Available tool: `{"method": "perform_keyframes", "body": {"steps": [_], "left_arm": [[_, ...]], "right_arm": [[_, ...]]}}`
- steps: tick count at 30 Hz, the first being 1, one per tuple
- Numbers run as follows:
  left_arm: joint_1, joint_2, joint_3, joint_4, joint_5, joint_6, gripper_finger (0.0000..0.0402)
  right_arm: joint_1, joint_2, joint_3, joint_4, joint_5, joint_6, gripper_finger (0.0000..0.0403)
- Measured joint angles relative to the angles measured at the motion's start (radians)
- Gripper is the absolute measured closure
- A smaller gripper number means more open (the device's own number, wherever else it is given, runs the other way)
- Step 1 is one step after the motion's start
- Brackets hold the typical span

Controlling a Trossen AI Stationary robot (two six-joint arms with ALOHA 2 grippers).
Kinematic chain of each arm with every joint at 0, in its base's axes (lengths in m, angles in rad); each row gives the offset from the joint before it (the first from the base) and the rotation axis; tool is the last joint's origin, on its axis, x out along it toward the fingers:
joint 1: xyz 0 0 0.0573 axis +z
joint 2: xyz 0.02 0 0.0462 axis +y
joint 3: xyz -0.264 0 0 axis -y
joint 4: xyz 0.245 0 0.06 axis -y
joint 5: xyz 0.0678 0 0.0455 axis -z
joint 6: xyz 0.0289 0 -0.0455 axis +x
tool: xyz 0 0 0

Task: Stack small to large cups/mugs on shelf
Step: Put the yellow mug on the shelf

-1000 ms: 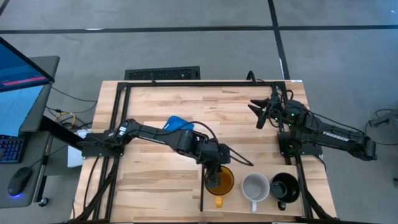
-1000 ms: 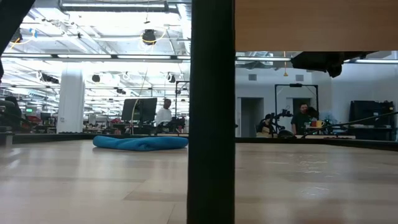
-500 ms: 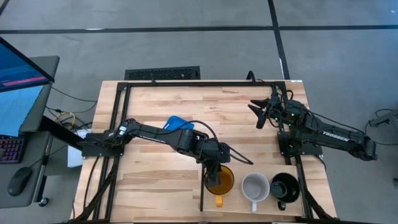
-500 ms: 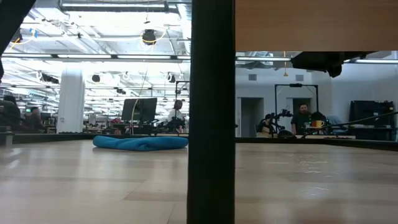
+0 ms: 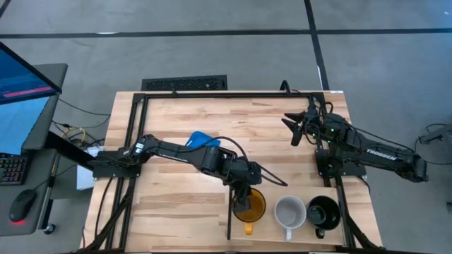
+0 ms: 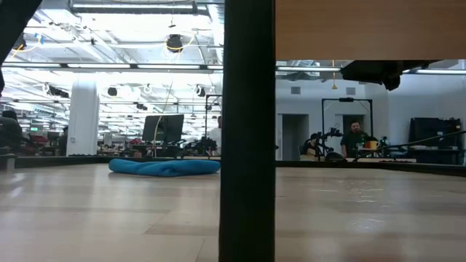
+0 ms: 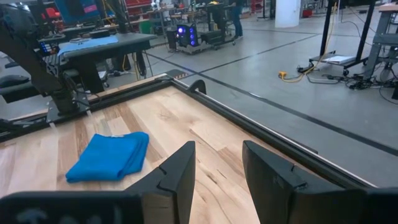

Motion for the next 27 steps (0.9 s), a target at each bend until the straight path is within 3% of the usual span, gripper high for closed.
{"method": "perform_keyframes", "body": {"steps": [27], "left_arm": [[0.006, 0.000, 0.000, 0.026, 0.006, -0.044, 0.0364]], "right_arm": [[0.000, 0.000, 0.000, -0.003, 0.000, -0.025, 0.0248]]}}
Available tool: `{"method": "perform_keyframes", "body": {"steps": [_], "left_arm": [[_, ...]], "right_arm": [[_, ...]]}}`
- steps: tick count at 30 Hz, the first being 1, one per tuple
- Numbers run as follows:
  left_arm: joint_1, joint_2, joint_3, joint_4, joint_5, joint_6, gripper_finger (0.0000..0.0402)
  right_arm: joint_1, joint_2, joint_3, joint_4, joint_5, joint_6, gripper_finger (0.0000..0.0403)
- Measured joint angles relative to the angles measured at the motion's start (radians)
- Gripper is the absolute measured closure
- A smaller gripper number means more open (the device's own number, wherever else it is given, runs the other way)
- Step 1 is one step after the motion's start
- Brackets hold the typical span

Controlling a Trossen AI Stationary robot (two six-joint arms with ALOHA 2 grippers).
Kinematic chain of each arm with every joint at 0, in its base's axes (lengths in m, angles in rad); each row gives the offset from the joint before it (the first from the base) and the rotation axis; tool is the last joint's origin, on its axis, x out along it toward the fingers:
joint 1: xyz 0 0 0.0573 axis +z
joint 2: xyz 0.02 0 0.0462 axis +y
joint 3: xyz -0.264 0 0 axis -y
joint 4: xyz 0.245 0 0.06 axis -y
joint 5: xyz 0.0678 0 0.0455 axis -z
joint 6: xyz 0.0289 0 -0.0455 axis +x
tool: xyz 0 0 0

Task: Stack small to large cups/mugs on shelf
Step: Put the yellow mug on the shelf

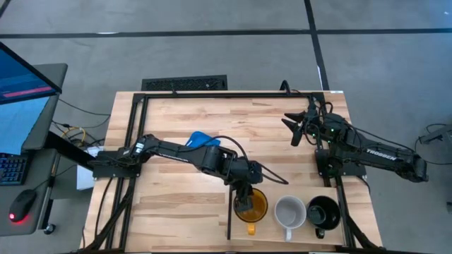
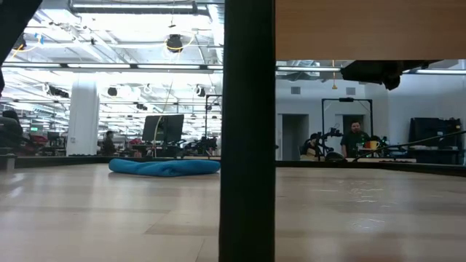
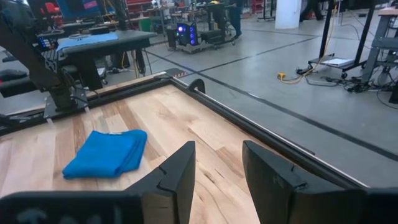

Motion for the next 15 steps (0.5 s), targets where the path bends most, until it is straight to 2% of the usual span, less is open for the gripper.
{"method": "perform_keyframes", "body": {"steps": [15], "left_arm": [[0.004, 0.000, 0.000, 0.001, 0.030, -0.001, 0.0363]], "right_arm": [[0.000, 0.000, 0.000, -0.001, 0.000, -0.004, 0.0248]]}}
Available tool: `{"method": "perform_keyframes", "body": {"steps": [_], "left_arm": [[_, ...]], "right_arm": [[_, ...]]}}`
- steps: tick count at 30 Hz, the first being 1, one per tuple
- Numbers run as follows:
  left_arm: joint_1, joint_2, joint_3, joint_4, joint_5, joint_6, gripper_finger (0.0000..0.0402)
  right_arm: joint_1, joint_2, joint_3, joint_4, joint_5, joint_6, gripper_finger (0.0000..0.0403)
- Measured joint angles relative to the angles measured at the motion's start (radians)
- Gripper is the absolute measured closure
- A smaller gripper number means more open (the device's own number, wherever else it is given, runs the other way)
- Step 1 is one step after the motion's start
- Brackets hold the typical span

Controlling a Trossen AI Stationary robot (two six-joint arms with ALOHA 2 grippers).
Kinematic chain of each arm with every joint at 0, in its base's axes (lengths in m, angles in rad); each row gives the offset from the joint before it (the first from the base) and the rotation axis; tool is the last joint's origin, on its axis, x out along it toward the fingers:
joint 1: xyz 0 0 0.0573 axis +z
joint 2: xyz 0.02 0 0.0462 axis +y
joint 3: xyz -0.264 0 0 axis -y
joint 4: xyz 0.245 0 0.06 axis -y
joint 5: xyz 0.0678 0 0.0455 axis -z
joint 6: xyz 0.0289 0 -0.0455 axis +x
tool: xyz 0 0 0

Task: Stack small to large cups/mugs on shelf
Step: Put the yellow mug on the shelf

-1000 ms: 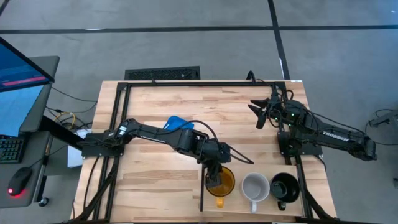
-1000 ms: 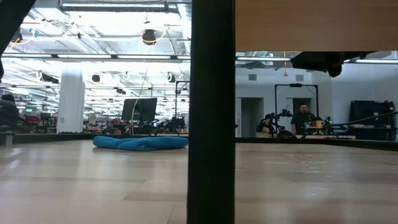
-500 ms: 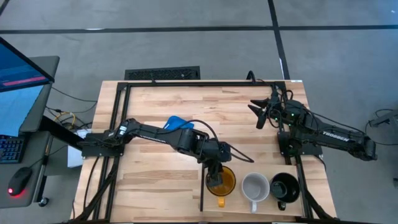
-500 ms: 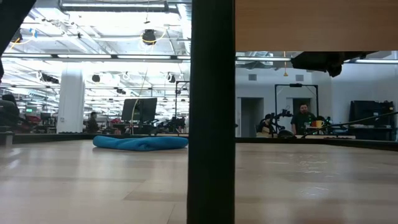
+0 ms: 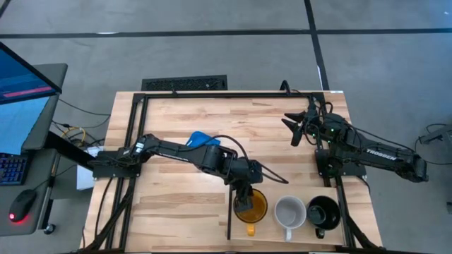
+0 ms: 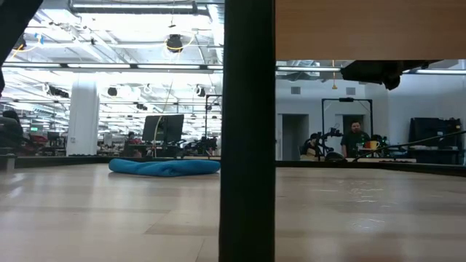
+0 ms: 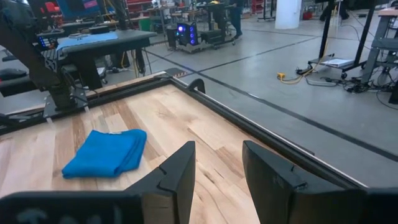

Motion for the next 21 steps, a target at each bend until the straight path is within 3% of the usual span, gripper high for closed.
{"method": "perform_keyframes", "body": {"steps": [21], "left_arm": [[0.000, 0.000, 0.000, 0.011, 0.000, -0.011, 0.0331]], "right_arm": [[0.000, 0.000, 0.000, 0.000, 0.000, 0.000, 0.0248]]}}
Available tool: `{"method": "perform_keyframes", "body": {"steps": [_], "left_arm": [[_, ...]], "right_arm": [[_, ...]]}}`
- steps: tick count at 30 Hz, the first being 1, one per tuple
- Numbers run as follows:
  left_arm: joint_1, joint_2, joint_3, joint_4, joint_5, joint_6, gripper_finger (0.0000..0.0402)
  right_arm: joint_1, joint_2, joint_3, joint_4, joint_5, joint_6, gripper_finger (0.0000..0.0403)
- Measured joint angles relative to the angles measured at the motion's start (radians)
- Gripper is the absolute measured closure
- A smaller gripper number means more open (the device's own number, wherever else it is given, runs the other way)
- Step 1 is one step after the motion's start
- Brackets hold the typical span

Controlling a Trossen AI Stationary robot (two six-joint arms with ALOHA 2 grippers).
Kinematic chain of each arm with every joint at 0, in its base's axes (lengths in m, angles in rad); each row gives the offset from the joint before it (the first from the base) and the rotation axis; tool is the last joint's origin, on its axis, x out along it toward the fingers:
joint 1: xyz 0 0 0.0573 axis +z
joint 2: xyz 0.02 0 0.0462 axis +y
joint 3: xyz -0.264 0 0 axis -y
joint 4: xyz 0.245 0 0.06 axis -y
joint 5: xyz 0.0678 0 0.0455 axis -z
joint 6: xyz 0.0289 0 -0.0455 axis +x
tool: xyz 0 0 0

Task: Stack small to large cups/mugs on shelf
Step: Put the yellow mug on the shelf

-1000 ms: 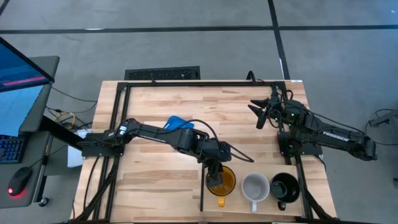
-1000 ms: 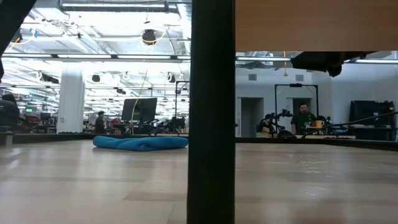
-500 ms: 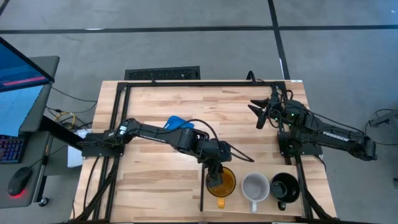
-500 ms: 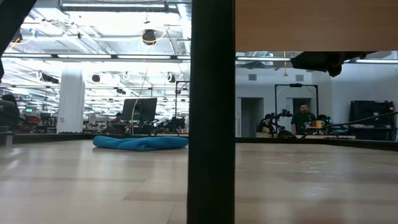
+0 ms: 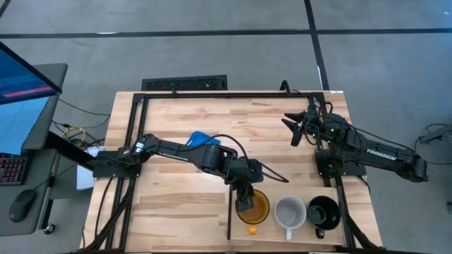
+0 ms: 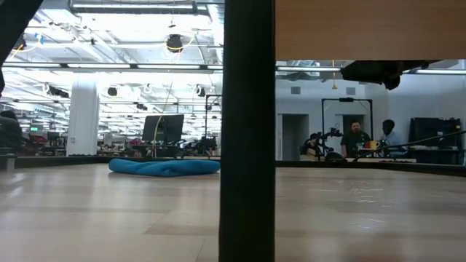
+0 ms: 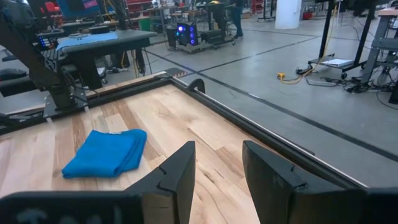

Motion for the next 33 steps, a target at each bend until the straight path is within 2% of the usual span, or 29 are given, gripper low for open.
{"method": "perform_keyframes", "body": {"steps": [22, 33], "left_arm": [[0.013, 0.000, 0.000, 0.032, 0.027, 0.026, 0.0330], [0.025, 0.000, 0.000, 0.072, -0.015, 0.096, 0.0330]], "right_arm": [[0.000, 0.000, 0.000, 0.000, 0.000, -0.024, 0.0248], [0.000, 0.000, 0.000, 0.000, 0.000, -0.024, 0.0248]]}}
